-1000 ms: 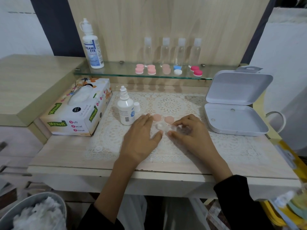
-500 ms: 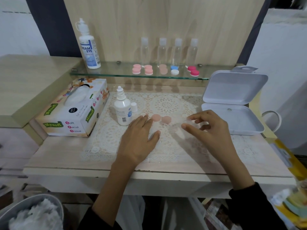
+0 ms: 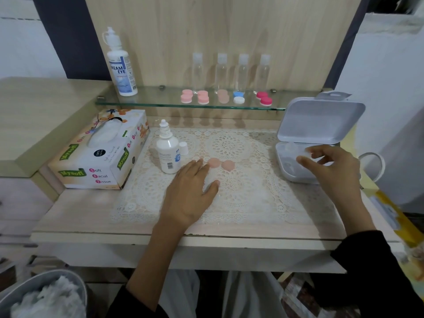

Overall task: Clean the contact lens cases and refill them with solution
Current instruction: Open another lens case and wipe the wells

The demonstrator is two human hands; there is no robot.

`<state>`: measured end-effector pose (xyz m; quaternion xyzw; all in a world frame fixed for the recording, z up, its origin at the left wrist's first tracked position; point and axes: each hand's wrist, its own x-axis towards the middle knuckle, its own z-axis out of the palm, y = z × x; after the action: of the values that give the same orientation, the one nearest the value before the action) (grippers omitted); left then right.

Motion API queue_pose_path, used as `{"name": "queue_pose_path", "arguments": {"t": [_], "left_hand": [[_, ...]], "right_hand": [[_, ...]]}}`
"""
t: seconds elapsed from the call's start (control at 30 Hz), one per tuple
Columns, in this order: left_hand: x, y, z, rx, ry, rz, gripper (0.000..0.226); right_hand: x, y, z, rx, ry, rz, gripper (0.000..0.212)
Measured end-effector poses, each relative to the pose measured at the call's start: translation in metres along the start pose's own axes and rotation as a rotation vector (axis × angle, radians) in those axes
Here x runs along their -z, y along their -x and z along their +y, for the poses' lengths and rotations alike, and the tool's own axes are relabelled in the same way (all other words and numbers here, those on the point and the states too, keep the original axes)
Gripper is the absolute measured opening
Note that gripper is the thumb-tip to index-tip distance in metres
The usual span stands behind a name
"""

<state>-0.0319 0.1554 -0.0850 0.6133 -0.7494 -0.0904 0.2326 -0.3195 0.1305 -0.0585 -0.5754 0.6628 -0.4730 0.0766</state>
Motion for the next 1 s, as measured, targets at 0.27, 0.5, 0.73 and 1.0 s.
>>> {"name": "queue_pose_path", "arguments": {"t": [0.27, 0.5, 0.73, 1.0], "left_hand": [[0.000, -0.001, 0.000, 0.004, -0.004, -0.011, 0.057], [0.000, 0.000, 0.000, 0.005, -0.005, -0.011, 0.057], [0.001, 0.000, 0.000, 0.003, -0.001, -0.017, 0.056], [0.000, 0.000, -0.001, 0.009, -0.002, -0.016, 0.057]], "right_hand": [[-0.002, 0.001, 0.012, 0.143, 0.065, 0.072, 0.030], [-0.002, 0.002, 0.011, 0.288, 0.038, 0.149, 0.025], [-0.003, 0.001, 0.012, 0.360, 0.070, 0.153, 0.022], [-0.007, 0.008, -0.003, 0.168, -0.071, 0.122, 0.028]]}}
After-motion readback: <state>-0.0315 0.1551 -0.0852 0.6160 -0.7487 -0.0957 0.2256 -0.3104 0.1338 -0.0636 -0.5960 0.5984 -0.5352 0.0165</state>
